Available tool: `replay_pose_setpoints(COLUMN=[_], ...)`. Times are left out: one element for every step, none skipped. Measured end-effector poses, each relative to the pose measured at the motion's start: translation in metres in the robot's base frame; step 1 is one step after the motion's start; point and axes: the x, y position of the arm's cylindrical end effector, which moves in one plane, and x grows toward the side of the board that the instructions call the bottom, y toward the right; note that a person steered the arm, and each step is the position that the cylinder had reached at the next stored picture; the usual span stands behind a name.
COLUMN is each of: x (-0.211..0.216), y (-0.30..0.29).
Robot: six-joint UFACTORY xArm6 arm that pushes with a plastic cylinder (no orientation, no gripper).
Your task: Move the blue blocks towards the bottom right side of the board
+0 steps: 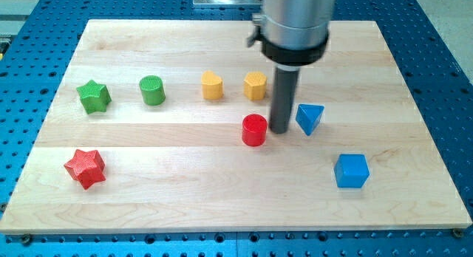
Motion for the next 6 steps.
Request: replay_pose_setpoints(x=[-0.042, -0.041, -0.022, 0.001, -0.031, -0.030], y=[0.007, 0.038, 0.051, 0.069, 0.070, 0.026])
